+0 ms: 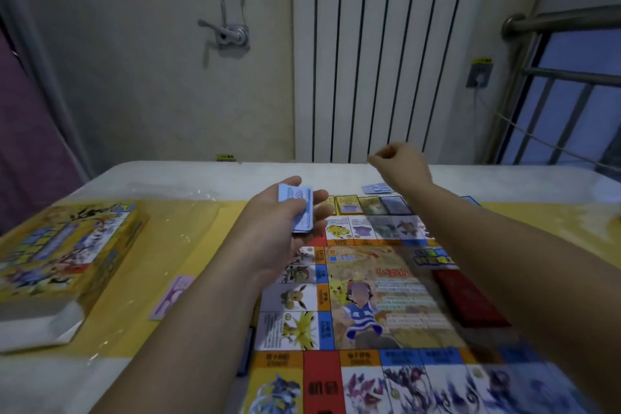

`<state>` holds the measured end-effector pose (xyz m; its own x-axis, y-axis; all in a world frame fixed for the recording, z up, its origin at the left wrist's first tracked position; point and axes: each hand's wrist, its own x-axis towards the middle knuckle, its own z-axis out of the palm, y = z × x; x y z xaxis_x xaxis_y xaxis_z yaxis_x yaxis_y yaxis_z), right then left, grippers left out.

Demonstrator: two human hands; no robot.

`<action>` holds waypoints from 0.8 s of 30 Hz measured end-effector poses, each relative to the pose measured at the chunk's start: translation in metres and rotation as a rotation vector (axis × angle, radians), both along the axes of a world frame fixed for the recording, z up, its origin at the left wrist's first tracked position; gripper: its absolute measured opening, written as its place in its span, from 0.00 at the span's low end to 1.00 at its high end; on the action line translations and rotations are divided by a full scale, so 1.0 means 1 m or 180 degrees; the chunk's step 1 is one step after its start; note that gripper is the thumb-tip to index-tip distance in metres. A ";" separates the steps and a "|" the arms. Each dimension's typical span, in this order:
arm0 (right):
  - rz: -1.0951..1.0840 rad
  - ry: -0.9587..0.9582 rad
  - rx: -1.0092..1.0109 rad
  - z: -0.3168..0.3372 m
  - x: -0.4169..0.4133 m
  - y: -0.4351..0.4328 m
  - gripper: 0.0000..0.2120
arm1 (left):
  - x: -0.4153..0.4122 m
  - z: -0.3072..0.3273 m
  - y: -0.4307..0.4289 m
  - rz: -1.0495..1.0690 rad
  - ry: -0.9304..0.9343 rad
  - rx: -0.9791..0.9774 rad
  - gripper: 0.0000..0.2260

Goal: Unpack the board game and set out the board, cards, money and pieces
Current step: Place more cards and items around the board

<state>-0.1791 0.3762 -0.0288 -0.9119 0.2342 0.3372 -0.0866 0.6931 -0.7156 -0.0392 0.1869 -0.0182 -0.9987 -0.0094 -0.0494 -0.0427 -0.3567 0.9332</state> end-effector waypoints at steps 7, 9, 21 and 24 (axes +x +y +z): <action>0.1688 -0.1134 -0.0636 0.040 0.130 -0.054 0.22 | 0.047 -0.004 -0.009 0.0232 0.0261 -0.0886 0.16; 0.1834 -0.1148 -0.0644 0.037 0.154 -0.068 0.23 | 0.064 -0.005 -0.022 0.0409 0.0276 -0.1131 0.14; 0.2119 -0.0996 -0.0483 0.004 0.204 -0.157 0.08 | 0.117 -0.043 -0.083 0.0970 0.0227 -0.1000 0.09; 0.1885 -0.0773 -0.0655 0.008 0.186 -0.168 0.08 | 0.112 -0.048 -0.097 0.1545 0.0327 -0.0734 0.06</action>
<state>0.0072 0.2081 -0.0210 -0.9504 -0.2915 0.1082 -0.2301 0.4254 -0.8752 0.0731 0.0895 -0.0665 -0.8765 -0.4696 0.1059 0.1713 -0.0986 0.9803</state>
